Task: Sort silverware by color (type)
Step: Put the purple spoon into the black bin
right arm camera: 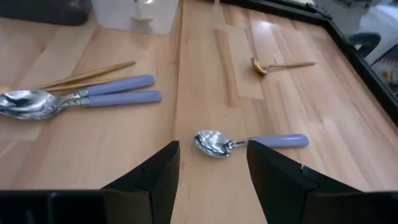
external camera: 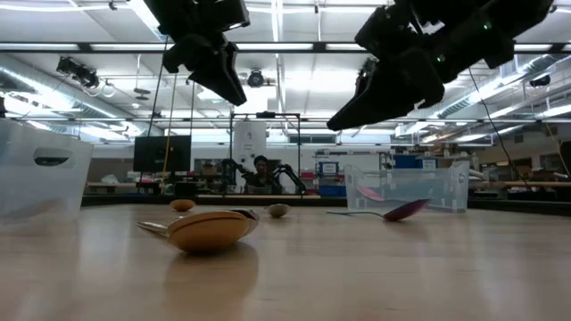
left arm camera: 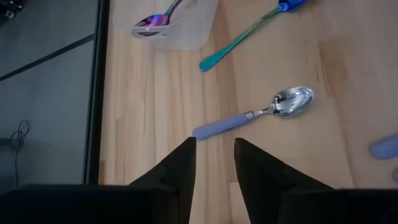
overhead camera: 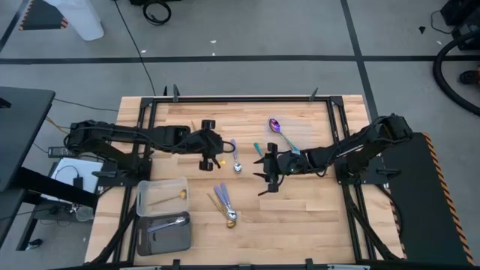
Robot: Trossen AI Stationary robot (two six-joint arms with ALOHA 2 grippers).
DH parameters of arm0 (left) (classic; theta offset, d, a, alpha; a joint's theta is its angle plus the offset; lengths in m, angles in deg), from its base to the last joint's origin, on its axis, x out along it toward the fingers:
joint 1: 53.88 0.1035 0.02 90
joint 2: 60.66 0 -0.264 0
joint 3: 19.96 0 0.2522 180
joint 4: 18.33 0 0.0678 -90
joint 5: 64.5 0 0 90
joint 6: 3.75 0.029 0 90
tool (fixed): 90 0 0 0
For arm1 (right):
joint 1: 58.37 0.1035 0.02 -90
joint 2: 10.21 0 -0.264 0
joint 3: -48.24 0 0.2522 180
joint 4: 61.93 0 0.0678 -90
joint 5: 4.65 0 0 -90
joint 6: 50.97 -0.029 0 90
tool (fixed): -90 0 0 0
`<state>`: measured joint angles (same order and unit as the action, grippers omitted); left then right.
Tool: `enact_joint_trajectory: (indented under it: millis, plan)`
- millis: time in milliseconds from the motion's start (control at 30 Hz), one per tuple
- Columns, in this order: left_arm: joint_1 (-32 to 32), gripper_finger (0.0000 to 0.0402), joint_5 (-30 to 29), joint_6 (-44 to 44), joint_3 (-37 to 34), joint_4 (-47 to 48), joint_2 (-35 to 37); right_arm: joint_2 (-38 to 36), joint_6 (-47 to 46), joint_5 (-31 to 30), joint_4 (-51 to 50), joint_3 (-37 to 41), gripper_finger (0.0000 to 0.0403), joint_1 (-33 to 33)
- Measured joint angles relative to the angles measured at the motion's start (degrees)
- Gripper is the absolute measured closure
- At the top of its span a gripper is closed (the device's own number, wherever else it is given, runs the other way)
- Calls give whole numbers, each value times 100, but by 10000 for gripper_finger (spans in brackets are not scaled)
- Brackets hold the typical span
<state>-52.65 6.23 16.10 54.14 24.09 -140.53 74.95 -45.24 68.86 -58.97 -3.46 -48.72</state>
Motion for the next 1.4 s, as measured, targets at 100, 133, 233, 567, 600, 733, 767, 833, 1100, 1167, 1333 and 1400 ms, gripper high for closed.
enact_joint_trajectory:
  millis: [100,133,233,567,600,733,767,833,1100,1167,1333,1400]
  plan:
    - [0,285,2,32,0,-87,0,0,75,-95,206,166,206,0]
    - [0,285,2,33,0,-123,0,0,70,-163,211,197,206,1]
    - [0,285,6,34,0,-144,0,20,30,-208,242,218,206,0]
    - [-38,285,23,-527,0,137,0,1128,680,-293,969,-56,206,2]
    - [-55,285,53,-656,0,237,0,1240,771,-295,1015,-113,206,-5]
    - [-112,285,456,-1021,-2,556,0,1728,1014,-283,1040,-398,206,-62]
    - [-130,285,546,-1104,-2,594,0,1845,1109,-268,1035,-461,206,-81]
    - [-194,285,653,-1266,-2,603,0,2064,1318,-270,1069,-605,206,-115]
    - [-523,285,674,-1964,-2,603,0,2762,2003,-300,1068,-1136,211,-261]
    - [-601,285,676,-2194,-2,612,0,2840,2062,-281,1069,-1223,220,-321]
    - [-859,285,671,-2674,-2,729,0,2898,2052,20,1064,-1282,251,-536]
    - [-980,285,673,-2798,-2,740,-2,2907,1933,213,1017,-1283,264,-637]
